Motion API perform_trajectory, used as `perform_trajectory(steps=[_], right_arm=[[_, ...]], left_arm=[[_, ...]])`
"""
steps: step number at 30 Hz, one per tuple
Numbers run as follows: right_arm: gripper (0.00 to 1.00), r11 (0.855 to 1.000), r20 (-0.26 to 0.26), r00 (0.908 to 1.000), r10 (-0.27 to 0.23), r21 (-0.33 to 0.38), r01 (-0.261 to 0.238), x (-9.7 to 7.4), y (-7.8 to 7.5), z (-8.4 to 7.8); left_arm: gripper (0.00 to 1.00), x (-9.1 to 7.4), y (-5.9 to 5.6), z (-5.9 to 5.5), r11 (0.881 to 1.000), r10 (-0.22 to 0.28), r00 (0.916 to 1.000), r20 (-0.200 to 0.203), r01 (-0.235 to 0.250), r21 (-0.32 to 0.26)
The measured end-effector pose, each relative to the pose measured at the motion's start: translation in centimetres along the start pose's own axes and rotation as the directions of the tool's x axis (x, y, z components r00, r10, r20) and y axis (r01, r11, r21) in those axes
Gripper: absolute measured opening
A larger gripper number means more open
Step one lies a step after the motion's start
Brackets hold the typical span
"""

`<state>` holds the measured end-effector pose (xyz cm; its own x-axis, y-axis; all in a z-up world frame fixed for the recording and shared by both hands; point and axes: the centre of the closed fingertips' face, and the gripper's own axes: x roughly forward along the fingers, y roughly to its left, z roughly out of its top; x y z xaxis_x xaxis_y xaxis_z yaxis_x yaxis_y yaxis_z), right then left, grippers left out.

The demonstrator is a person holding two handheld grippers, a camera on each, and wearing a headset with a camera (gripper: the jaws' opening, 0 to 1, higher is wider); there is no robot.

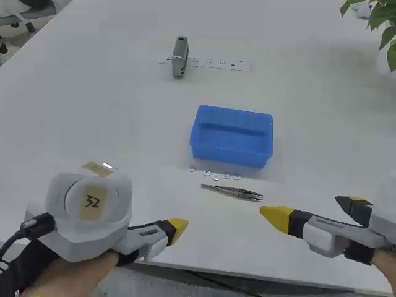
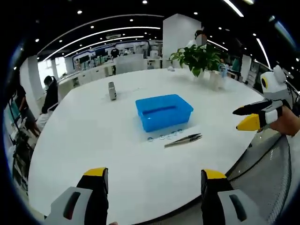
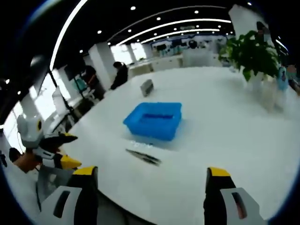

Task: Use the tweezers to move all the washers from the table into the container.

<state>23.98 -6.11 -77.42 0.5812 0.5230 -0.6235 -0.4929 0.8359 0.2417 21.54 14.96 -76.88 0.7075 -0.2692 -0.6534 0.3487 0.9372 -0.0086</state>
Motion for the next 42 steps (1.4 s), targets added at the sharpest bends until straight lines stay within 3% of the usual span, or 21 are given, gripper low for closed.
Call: perform_trajectory(steps=[19,33,42], right_arm=[[0.94,1.000,-0.001,1.0000,-0.007,-0.003,0.007,-0.05,-0.40,-0.13],[0.93,1.000,-0.019,0.9998,0.001,-0.022,-0.001,0.15,0.28,-0.31],[0.93,1.000,-0.024,0.9997,0.000,-0.025,0.000,0.23,0.04,-0.46]], left_arm=[[0.77,0.01,-0.16,0.10,0.999,-0.001,1.0000,-0.007,0.002,0.033],[0.76,0.25,-0.15,-0.48,0.999,0.000,0.9995,-0.030,0.001,0.047],[0.76,0.32,-0.07,-0.03,0.999,0.004,0.9999,-0.013,-0.003,0.043]])
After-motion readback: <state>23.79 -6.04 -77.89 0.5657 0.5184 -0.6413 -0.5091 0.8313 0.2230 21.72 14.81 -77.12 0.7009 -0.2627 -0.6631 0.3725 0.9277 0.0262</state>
